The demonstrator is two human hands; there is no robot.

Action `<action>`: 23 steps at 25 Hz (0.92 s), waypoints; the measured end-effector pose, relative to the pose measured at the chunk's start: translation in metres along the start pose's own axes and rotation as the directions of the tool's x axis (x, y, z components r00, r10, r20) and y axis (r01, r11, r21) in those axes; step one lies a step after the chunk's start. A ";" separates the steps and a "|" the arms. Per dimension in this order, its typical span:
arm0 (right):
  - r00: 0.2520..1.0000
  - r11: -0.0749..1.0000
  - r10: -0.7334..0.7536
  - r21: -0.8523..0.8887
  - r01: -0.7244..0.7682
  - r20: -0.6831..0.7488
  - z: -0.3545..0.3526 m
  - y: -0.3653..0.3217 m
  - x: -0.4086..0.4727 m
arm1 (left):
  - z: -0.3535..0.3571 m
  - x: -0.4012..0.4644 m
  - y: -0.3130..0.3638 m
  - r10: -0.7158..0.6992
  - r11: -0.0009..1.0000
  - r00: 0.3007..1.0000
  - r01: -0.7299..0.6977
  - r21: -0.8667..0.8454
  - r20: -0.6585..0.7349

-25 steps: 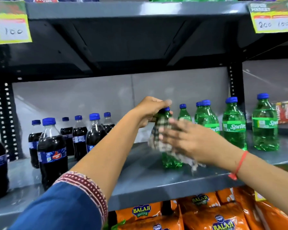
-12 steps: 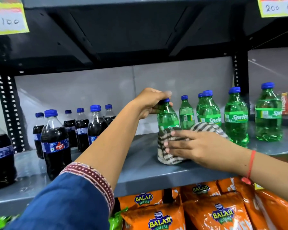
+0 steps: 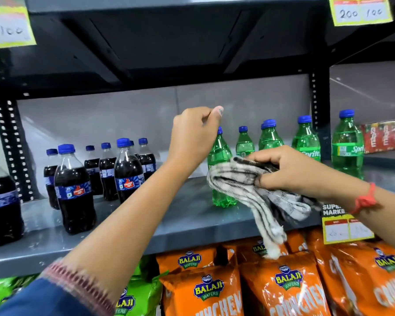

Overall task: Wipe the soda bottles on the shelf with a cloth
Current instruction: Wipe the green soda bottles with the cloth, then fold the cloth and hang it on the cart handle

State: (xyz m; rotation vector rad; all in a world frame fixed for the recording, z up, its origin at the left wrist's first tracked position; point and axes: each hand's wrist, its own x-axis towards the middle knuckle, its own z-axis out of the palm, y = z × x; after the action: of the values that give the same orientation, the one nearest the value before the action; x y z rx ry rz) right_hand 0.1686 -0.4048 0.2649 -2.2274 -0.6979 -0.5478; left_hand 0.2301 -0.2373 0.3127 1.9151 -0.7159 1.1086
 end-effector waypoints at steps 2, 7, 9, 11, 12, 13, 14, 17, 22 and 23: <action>0.998 0.973 -0.033 0.226 0.044 -0.056 0.013 -0.013 -0.007 | -0.023 -0.028 0.001 -0.087 0.989 0.989 0.071 0.130 0.121; 0.996 0.885 -0.092 0.458 0.088 -0.014 0.065 -0.031 -0.011 | -0.074 -0.071 -0.006 -0.418 0.724 0.674 0.652 -0.225 0.609; 0.992 0.856 -0.120 0.510 0.087 0.033 0.083 -0.036 -0.008 | -0.085 -0.082 -0.014 -0.471 0.713 0.726 0.648 -0.269 0.501; 0.992 0.844 -0.127 0.525 0.105 0.007 0.101 -0.042 -0.003 | -0.096 -0.096 -0.017 -0.520 0.717 0.753 0.641 -0.272 0.404; 0.992 0.824 -0.124 0.557 0.099 0.006 0.110 -0.046 -0.001 | -0.102 -0.104 -0.018 -0.545 0.722 0.756 0.643 -0.255 0.363; 0.994 0.804 -0.109 0.589 0.078 0.017 0.119 -0.046 0.003 | -0.110 -0.112 -0.018 -0.559 0.728 0.758 0.643 -0.238 0.337; 0.997 0.782 -0.067 0.623 0.023 0.047 0.126 -0.047 0.005 | -0.118 -0.120 -0.019 -0.564 0.730 0.757 0.644 -0.230 0.330; 0.978 0.715 -0.026 0.688 -0.127 0.207 0.138 -0.043 0.010 | -0.156 -0.147 -0.014 -0.605 0.724 0.739 0.665 -0.183 0.296; 0.872 0.644 -0.144 0.713 -0.276 0.468 0.167 -0.044 0.004 | -0.215 -0.212 0.005 -0.666 0.740 0.689 0.660 0.133 0.286; 0.846 0.667 -0.171 0.692 -0.278 0.505 0.177 -0.046 0.002 | -0.222 -0.226 0.007 -0.686 0.727 0.678 0.654 0.207 0.266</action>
State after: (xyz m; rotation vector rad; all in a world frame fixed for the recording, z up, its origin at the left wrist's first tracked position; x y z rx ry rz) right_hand 0.1720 -0.2454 0.1753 -1.5580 -0.9187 0.4062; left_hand 0.0242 -0.0350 0.1824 2.1987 -0.0648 0.3577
